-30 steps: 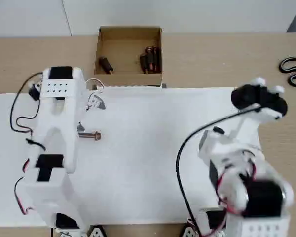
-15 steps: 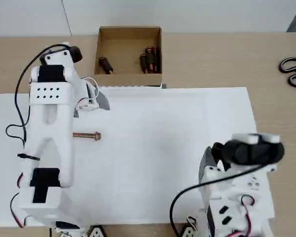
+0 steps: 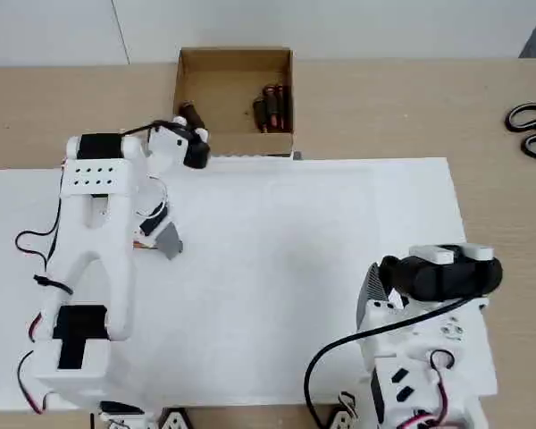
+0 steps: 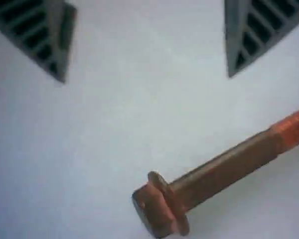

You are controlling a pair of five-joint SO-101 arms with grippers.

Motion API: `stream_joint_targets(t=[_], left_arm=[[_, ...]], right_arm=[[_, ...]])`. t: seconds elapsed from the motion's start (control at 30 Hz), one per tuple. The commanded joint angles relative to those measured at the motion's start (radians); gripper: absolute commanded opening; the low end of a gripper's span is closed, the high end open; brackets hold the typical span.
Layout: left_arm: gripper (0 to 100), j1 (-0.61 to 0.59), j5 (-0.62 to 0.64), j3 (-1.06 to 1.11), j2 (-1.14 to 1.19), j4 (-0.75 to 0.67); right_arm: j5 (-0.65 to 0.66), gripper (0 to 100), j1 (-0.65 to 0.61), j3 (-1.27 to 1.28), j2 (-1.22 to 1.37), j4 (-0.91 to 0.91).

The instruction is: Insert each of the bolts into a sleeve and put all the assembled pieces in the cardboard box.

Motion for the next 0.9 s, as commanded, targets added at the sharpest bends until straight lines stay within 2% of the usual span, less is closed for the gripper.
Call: stream_joint_targets(t=[0.0, 0.33, 0.63, 0.87], left_arm=[[13, 0.014, -0.161, -0.018, -0.055, 0.023], [16, 0.035, -0.405, -0.101, -0.043, 0.028], [16, -0.015, -0.792, 0.002, -0.044, 0.028], [16, 0.009, -0.876, 0.007, -0.043, 0.026]], right_arm=[[0.000, 0.2, -0.005, 0.015, -0.010, -0.053], [0.003, 0.2, -0.007, 0.169, -0.010, -0.213], [0.003, 0.2, -0.007, 0.209, -0.010, -0.219], [0.003, 0.2, -0.007, 0.210, -0.010, -0.219]])
